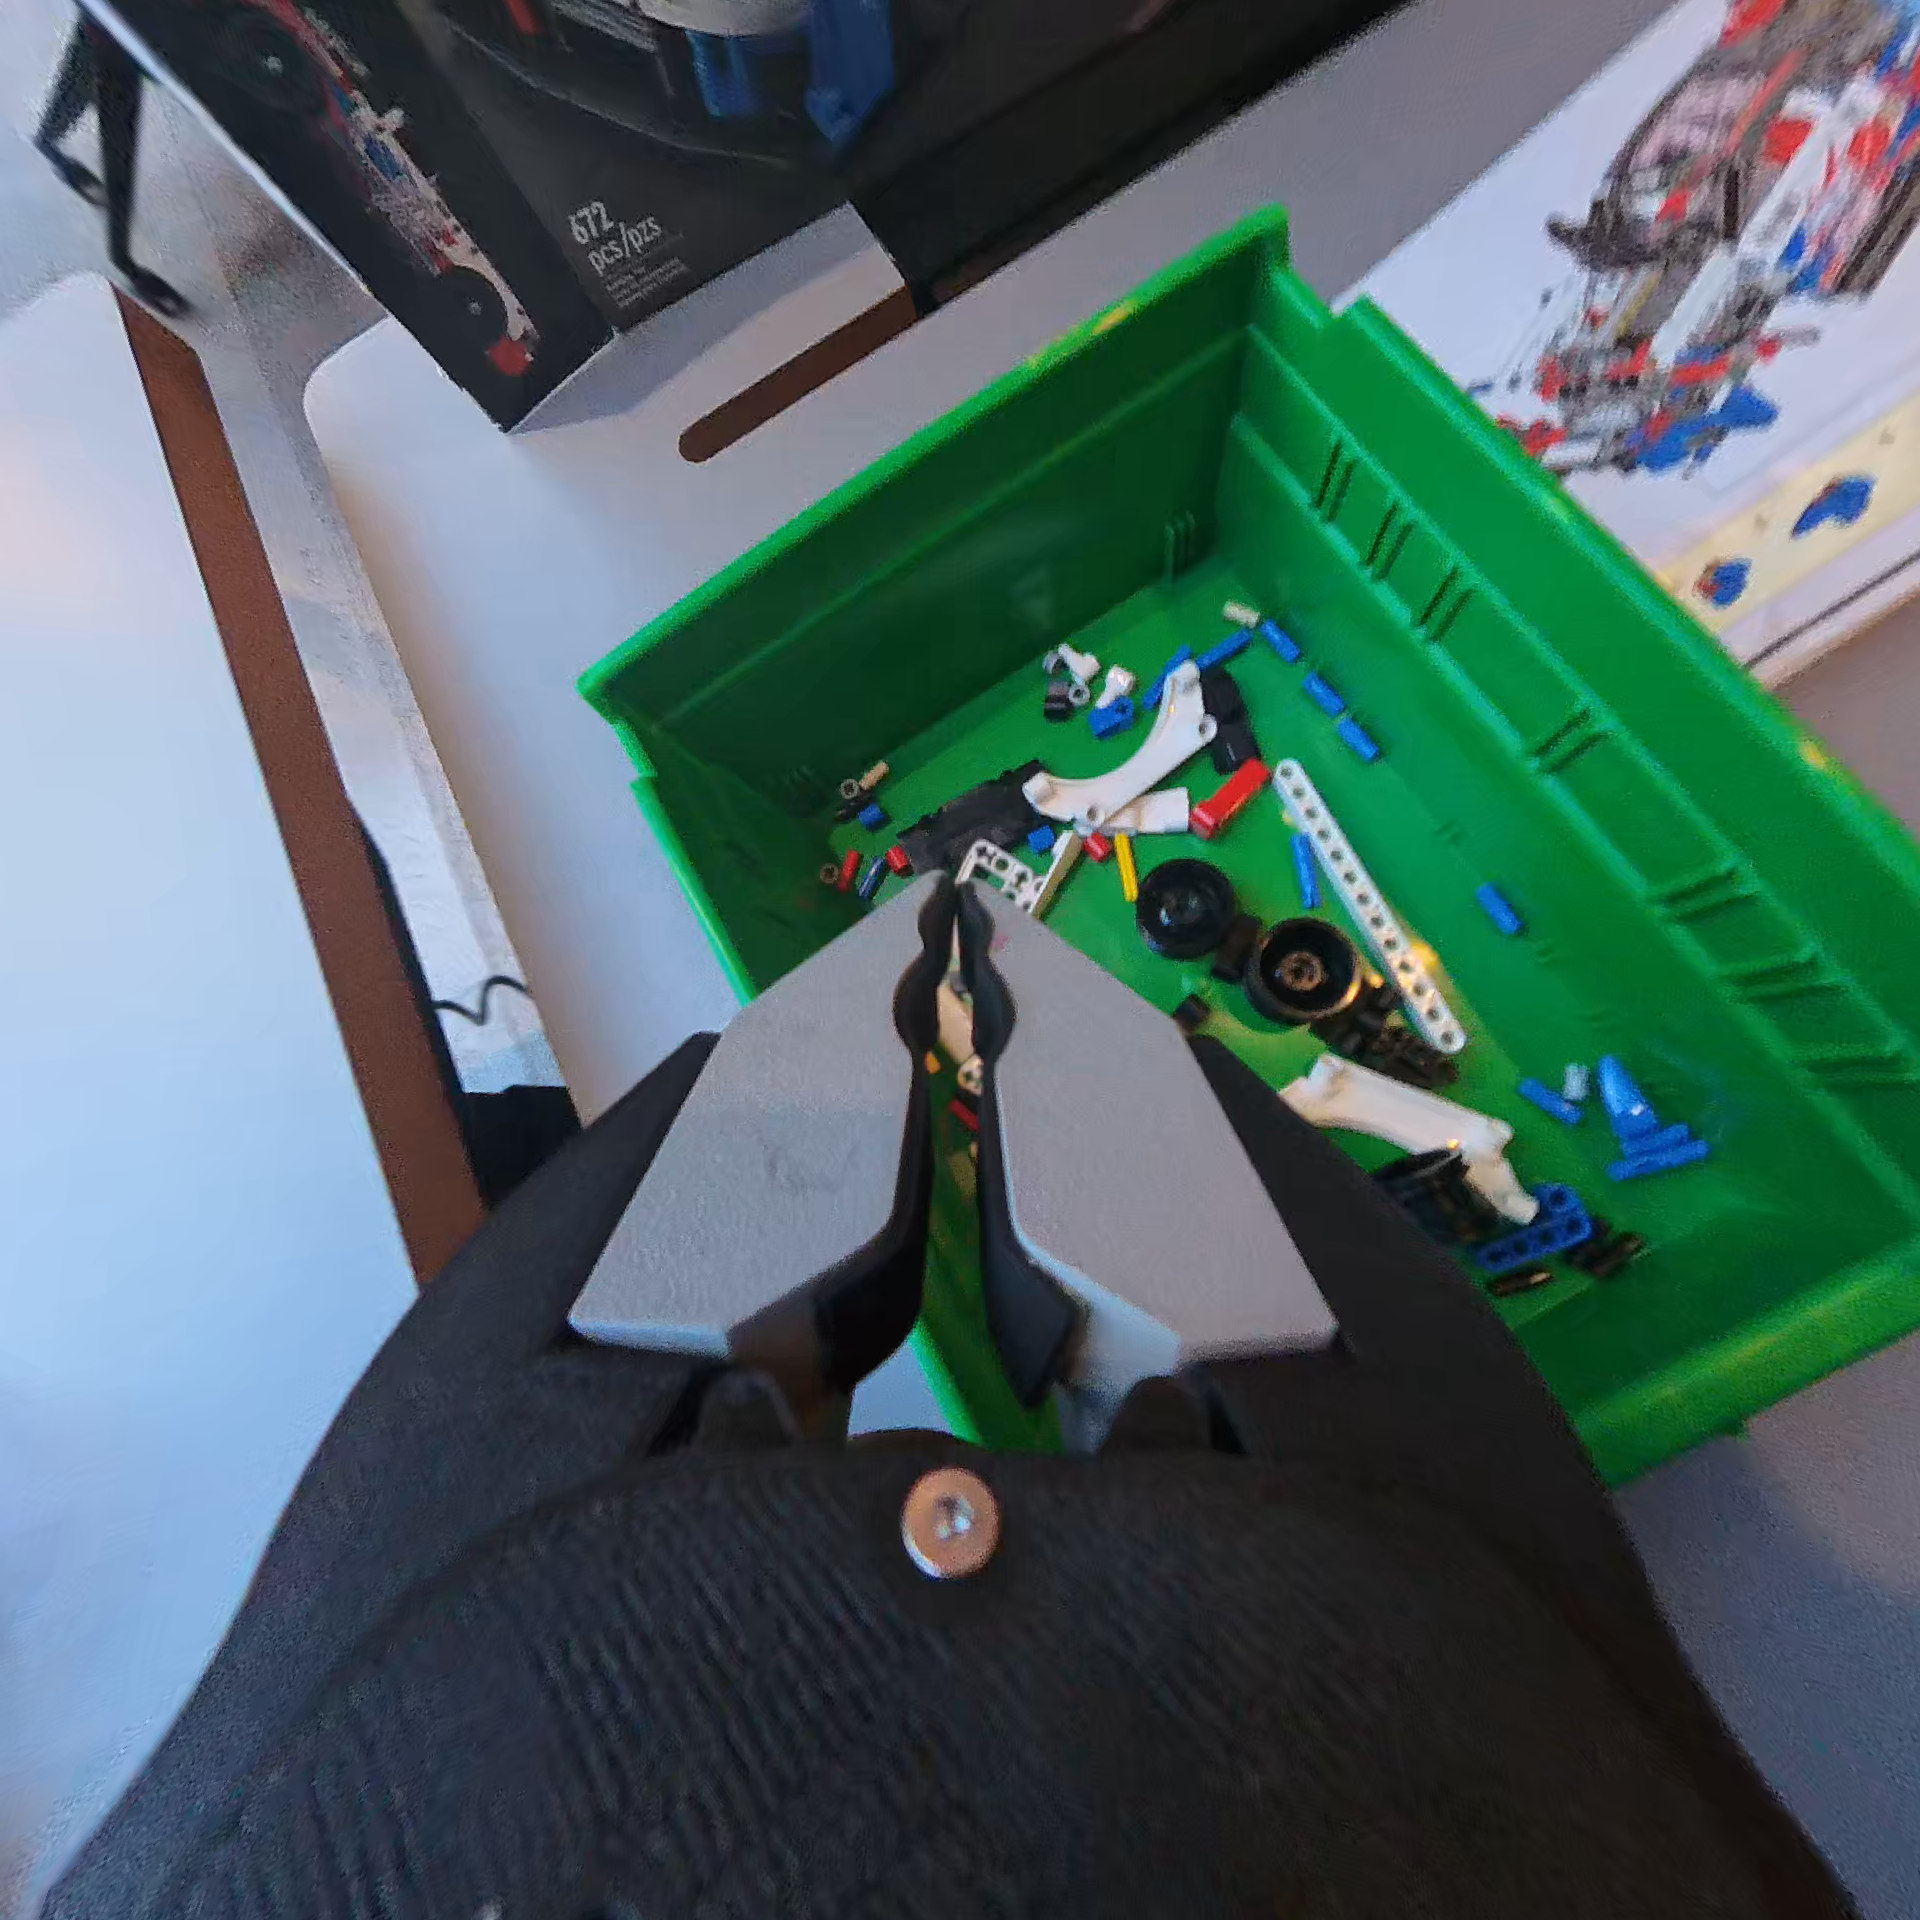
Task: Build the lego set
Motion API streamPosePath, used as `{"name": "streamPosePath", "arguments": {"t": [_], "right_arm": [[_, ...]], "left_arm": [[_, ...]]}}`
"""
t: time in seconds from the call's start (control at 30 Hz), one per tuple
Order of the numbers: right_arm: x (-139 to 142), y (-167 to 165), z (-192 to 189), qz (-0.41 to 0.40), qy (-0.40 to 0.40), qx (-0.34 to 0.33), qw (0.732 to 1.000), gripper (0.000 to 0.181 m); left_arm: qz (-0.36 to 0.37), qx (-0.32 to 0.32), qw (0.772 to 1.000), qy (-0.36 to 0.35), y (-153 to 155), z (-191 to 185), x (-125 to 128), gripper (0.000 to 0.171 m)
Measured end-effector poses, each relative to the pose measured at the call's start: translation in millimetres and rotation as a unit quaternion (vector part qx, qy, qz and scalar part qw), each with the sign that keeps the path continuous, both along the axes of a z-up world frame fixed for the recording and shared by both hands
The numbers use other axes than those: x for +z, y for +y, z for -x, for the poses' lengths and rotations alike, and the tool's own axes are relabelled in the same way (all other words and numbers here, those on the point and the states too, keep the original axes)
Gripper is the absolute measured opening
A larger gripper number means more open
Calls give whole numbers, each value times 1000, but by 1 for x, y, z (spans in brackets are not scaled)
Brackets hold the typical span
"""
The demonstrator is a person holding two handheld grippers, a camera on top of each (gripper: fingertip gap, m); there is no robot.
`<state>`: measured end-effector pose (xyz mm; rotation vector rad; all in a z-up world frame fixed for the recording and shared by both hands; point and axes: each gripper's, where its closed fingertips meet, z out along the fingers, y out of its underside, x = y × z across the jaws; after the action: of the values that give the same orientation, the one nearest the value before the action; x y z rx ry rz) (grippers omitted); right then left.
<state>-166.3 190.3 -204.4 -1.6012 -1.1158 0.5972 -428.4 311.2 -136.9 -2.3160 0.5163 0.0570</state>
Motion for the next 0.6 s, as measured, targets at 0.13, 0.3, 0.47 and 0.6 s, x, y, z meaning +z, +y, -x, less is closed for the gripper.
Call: {"name": "streamPosePath", "arguments": {"t": [0.13,0.3,0.47,0.6], "right_arm": [[-4,0,2,-2,-14,1,1000,18],[-7,0,3,-5,-26,1,1000,18],[-8,1,2,-2,-28,-3,1000,17],[-9,1,3,-3,-32,-1,999,17]], "left_arm": [[-7,32,999,-20,18,8,3,0],[12,-4,1000,-5,32,2,-4,0],[35,-15,999,14,51,-1,-16,0],[80,-37,996,27,57,-10,-34,0]]}}
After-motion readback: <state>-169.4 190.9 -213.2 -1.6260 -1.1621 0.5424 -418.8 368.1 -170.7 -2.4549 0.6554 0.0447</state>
